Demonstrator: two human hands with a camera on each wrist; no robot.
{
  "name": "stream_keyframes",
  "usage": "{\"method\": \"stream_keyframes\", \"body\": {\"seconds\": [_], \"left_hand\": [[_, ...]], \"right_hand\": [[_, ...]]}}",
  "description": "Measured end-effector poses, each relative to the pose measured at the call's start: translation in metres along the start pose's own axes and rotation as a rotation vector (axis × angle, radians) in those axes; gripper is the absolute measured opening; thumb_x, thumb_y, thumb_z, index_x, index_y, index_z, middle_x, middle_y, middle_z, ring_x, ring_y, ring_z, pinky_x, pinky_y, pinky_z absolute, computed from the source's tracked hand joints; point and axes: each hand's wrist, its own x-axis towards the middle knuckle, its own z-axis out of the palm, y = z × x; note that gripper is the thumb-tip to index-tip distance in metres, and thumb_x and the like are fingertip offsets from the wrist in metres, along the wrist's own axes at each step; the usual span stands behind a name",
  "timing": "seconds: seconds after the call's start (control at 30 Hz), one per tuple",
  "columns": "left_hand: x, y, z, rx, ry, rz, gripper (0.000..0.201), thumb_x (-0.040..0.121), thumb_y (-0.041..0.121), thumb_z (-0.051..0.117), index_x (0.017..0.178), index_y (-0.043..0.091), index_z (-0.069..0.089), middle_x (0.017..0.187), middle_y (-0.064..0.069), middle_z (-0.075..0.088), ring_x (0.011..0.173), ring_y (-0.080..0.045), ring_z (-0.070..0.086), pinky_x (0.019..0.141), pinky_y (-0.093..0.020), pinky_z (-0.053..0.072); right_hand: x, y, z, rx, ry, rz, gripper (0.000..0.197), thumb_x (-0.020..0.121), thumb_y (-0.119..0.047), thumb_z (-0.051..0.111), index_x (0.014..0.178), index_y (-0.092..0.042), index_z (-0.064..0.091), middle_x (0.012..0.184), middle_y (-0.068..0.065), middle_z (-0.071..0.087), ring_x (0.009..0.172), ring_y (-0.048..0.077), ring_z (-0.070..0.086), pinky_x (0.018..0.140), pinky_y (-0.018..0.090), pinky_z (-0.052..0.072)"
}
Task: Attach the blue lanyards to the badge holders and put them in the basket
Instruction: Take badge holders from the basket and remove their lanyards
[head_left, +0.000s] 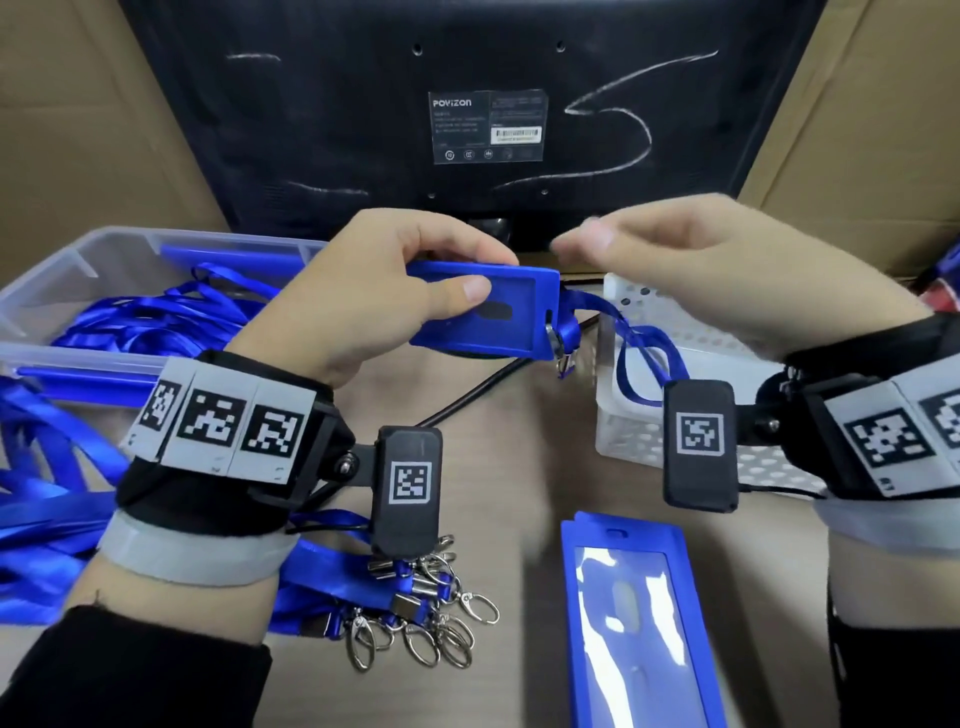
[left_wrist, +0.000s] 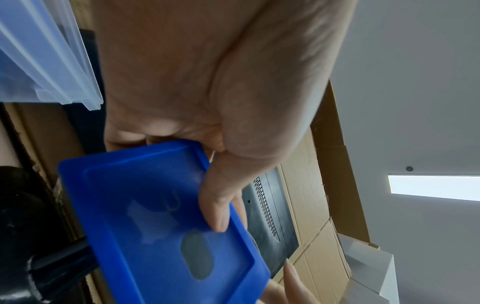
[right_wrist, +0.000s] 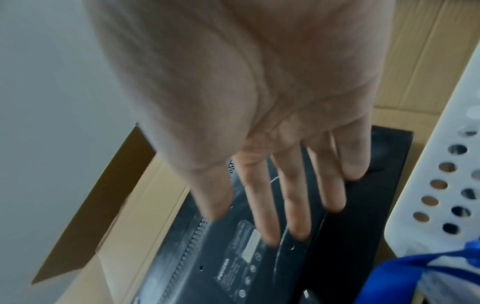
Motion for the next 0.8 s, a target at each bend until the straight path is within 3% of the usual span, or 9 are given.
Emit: {"method": "stream_keyframes", "body": {"seconds": [0.1, 0.17, 0.23, 0.3, 0.33, 0.37, 0.47, 0.63, 0.8], "left_hand": [[0.000, -0.001, 0.001, -0.007, 0.001, 0.035, 0.026, 0.096, 0.003, 0.071, 0.105, 0.025, 0.080, 0.102, 0.005, 0.079, 0.097, -0.011, 0.074, 0.082, -0.022, 0.058], [0.001, -0.002, 0.000, -0.006, 0.031, 0.027, 0.026, 0.095, 0.003, 0.072, 0.103, 0.026, 0.080, 0.100, 0.007, 0.079, 0.096, -0.008, 0.074, 0.082, -0.022, 0.058], [0.001, -0.004, -0.002, -0.022, 0.067, 0.008, 0.026, 0.095, 0.002, 0.072, 0.103, 0.026, 0.079, 0.100, 0.007, 0.080, 0.095, -0.006, 0.074, 0.083, -0.021, 0.058], [0.001, -0.004, -0.004, -0.037, 0.082, -0.005, 0.026, 0.095, 0.002, 0.072, 0.104, 0.025, 0.079, 0.103, 0.005, 0.080, 0.097, -0.009, 0.075, 0.085, -0.022, 0.059], [0.001, -0.004, -0.004, -0.041, 0.083, -0.007, 0.026, 0.095, 0.002, 0.071, 0.105, 0.024, 0.079, 0.105, 0.003, 0.080, 0.099, -0.012, 0.075, 0.086, -0.024, 0.060], [0.002, -0.003, -0.004, -0.045, 0.082, -0.007, 0.025, 0.095, 0.002, 0.071, 0.107, 0.023, 0.079, 0.107, 0.002, 0.079, 0.101, -0.013, 0.075, 0.088, -0.025, 0.060], [0.002, -0.001, -0.003, -0.063, 0.057, 0.014, 0.025, 0.096, 0.002, 0.070, 0.109, 0.021, 0.078, 0.109, 0.007, 0.079, 0.102, -0.009, 0.074, 0.086, -0.021, 0.058], [0.002, 0.000, -0.001, -0.081, 0.033, 0.011, 0.021, 0.097, 0.005, 0.070, 0.109, 0.021, 0.076, 0.107, 0.007, 0.078, 0.099, -0.008, 0.074, 0.084, -0.023, 0.058], [0.002, -0.003, 0.000, -0.013, 0.059, -0.041, 0.019, 0.097, 0.007, 0.072, 0.106, 0.022, 0.077, 0.103, -0.002, 0.079, 0.098, -0.020, 0.075, 0.091, -0.037, 0.061]], "right_hand": [[0.001, -0.004, 0.010, -0.037, -0.288, -0.079, 0.024, 0.101, -0.038, 0.065, 0.121, -0.030, 0.076, 0.111, -0.008, 0.080, 0.107, 0.011, 0.074, 0.102, 0.035, 0.053], [0.006, 0.001, 0.011, -0.068, -0.266, -0.021, 0.016, 0.098, -0.027, 0.072, 0.113, -0.028, 0.078, 0.100, -0.005, 0.082, 0.094, 0.011, 0.076, 0.098, 0.035, 0.055], [0.008, 0.008, 0.008, -0.144, -0.191, 0.053, 0.011, 0.094, -0.021, 0.076, 0.101, -0.029, 0.080, 0.087, -0.004, 0.081, 0.076, 0.011, 0.073, 0.084, 0.028, 0.053], [0.009, 0.013, 0.005, -0.247, -0.132, 0.124, 0.009, 0.089, -0.026, 0.079, 0.093, -0.034, 0.081, 0.084, -0.002, 0.080, 0.079, 0.026, 0.071, 0.075, 0.033, 0.050], [0.009, 0.013, 0.005, -0.257, -0.115, 0.134, 0.011, 0.087, -0.029, 0.079, 0.093, -0.037, 0.081, 0.087, -0.002, 0.080, 0.088, 0.032, 0.071, 0.079, 0.040, 0.053], [0.009, 0.011, 0.006, -0.227, -0.107, 0.119, 0.014, 0.085, -0.031, 0.080, 0.096, -0.040, 0.081, 0.092, -0.003, 0.080, 0.094, 0.030, 0.072, 0.089, 0.045, 0.056], [0.005, 0.001, 0.007, -0.156, -0.186, 0.021, 0.027, 0.084, -0.041, 0.081, 0.111, -0.042, 0.078, 0.102, -0.012, 0.079, 0.098, 0.014, 0.073, 0.103, 0.043, 0.054], [0.002, -0.002, 0.009, -0.141, -0.244, -0.066, 0.008, 0.093, -0.037, 0.076, 0.094, -0.029, 0.078, 0.086, -0.003, 0.079, 0.082, 0.015, 0.073, 0.092, 0.033, 0.054], [0.004, 0.006, 0.007, -0.127, -0.082, -0.064, 0.010, 0.091, -0.045, 0.076, 0.094, -0.038, 0.083, 0.083, -0.010, 0.079, 0.075, 0.005, 0.067, 0.082, 0.030, 0.054]]}}
